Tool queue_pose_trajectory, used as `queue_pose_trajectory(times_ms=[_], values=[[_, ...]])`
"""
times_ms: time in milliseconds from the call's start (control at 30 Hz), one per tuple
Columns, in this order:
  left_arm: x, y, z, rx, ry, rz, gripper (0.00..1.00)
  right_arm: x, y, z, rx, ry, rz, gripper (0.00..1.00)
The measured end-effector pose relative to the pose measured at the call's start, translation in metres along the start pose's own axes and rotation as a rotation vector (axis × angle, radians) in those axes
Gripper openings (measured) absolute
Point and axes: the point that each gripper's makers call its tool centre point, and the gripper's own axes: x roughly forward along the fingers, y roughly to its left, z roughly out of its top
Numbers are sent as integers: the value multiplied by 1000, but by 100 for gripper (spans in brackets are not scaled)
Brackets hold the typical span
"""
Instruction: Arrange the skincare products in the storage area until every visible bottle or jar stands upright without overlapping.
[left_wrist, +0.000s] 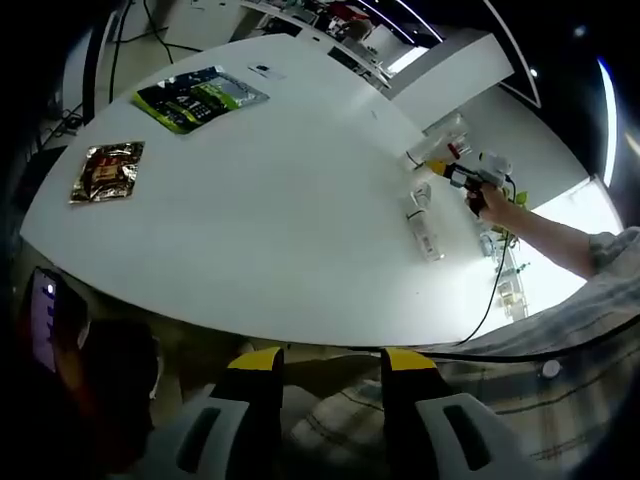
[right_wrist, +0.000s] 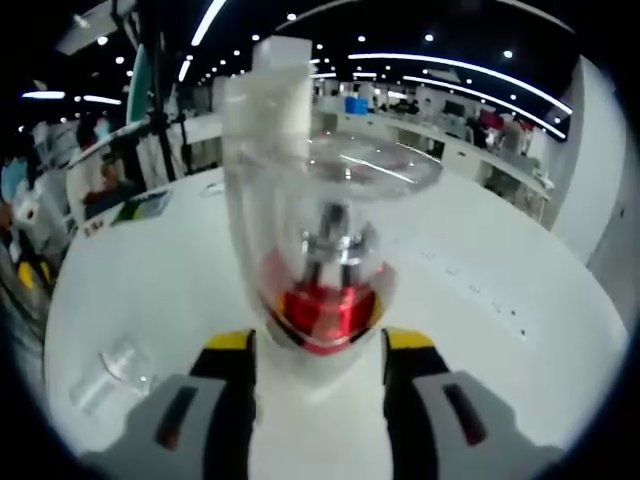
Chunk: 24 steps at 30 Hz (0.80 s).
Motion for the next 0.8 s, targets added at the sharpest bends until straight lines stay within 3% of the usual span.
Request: queue_pose_trajectory(times_ms=[233,367,467,567,667,800], values=[[6,-8,4,14,-11,-11,40,-17,1,-13,91,-15,-26,51],[16,-16,6,39,-2,-34,40,-42,5,-19,175,-73,-47,54],[23,-22,10,59,7,-49,40,-57,8,-29,210,-63,-57,57],[33,-31,20,86,6,-75,40,-74,9,-33,248,-81,-81,61],[41,-42,29,114,4,-95,40,-86,15,-34,358,-124,-95,66],[53,-54,39,141,1,-126,40,-96,31,-43,381,-128,-85,69]])
